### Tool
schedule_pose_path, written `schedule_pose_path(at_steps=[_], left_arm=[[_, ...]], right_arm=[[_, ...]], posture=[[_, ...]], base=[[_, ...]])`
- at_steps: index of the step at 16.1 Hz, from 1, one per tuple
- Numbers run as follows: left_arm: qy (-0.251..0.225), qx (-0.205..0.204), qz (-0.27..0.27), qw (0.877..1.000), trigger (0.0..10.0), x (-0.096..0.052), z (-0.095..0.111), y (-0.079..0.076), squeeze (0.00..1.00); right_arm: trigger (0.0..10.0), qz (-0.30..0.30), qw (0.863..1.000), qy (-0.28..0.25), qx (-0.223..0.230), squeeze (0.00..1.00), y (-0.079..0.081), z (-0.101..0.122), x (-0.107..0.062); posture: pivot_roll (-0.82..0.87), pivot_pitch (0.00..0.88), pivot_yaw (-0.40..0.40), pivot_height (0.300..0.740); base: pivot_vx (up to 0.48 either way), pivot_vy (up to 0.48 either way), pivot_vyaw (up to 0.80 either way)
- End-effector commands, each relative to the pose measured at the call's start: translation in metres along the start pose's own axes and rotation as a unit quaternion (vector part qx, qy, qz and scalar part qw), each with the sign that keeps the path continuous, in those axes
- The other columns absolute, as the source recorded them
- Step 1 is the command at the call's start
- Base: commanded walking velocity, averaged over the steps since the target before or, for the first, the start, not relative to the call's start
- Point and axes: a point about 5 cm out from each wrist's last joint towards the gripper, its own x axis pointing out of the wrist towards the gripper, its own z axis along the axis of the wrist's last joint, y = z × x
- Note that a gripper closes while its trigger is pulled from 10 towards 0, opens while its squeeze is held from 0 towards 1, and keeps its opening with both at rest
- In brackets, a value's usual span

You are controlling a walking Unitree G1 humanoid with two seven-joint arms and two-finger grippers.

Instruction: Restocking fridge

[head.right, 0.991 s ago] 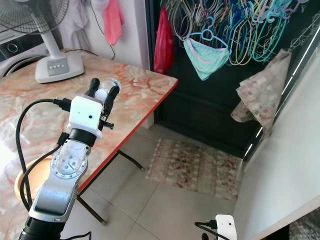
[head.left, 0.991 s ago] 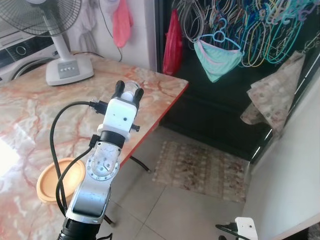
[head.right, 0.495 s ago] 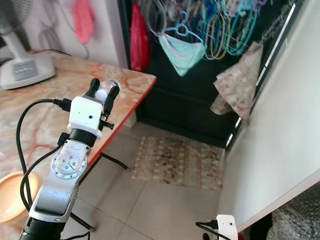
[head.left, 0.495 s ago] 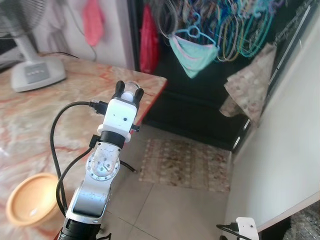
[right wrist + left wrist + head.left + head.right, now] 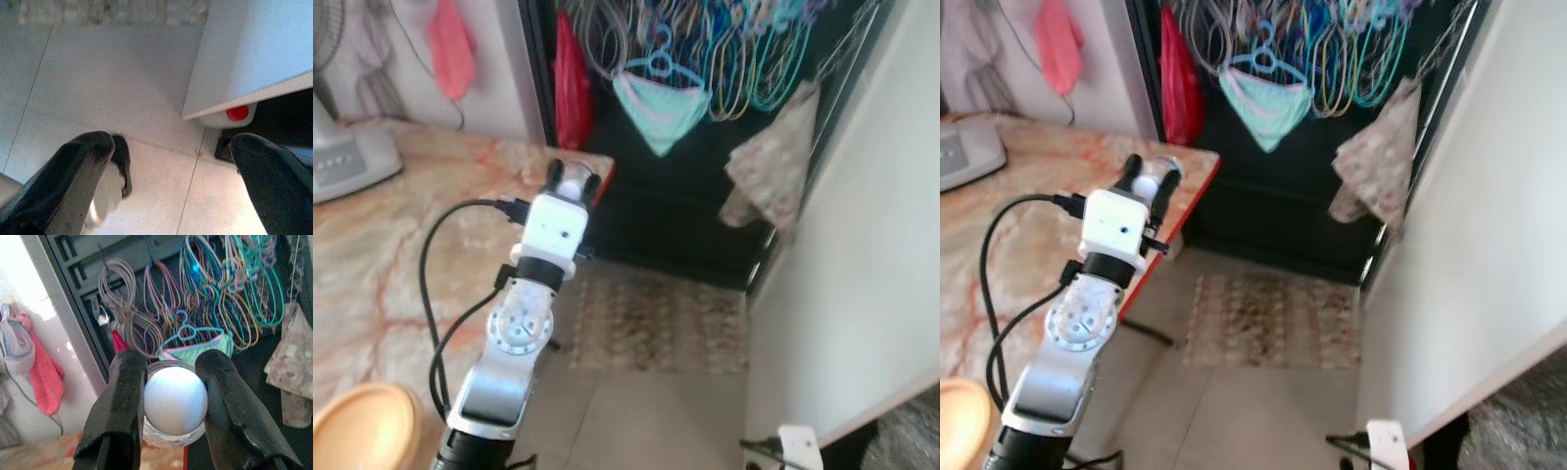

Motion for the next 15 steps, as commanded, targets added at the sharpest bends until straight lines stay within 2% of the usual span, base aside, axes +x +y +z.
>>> schedule_pose_path(at_steps=[1,13,14,15], left_arm=[[-0.007,0.006,0.005,1.000,10.0,0.000,0.002,0.002,0.00],[0.001,0.009,0.017,1.000,10.0,-0.001,-0.001,0.005,0.00],[0.012,0.013,0.028,0.999,10.0,-0.001,-0.005,0.009,0.00],[0.044,0.013,0.055,0.997,10.0,-0.003,-0.016,0.017,0.00]], right_arm=[[10.0,0.003,1.000,0.015,0.006,0.00,0.002,-0.010,-0.001],[10.0,0.006,1.000,0.016,0.005,0.00,0.002,-0.010,-0.001],[10.0,0.006,1.000,0.016,0.005,0.00,0.002,-0.010,-0.001],[10.0,0.005,1.000,0.015,0.006,0.00,0.002,-0.010,-0.001]], posture=[[0.03,0.017,0.035,0.740],[0.02,0.019,0.037,0.740],[0.02,0.019,0.037,0.740],[0.02,0.019,0.037,0.740]], base=[[0.000,0.000,-0.80],[0.000,0.000,-0.80],[0.000,0.000,-0.80],[0.000,0.000,-0.54]])
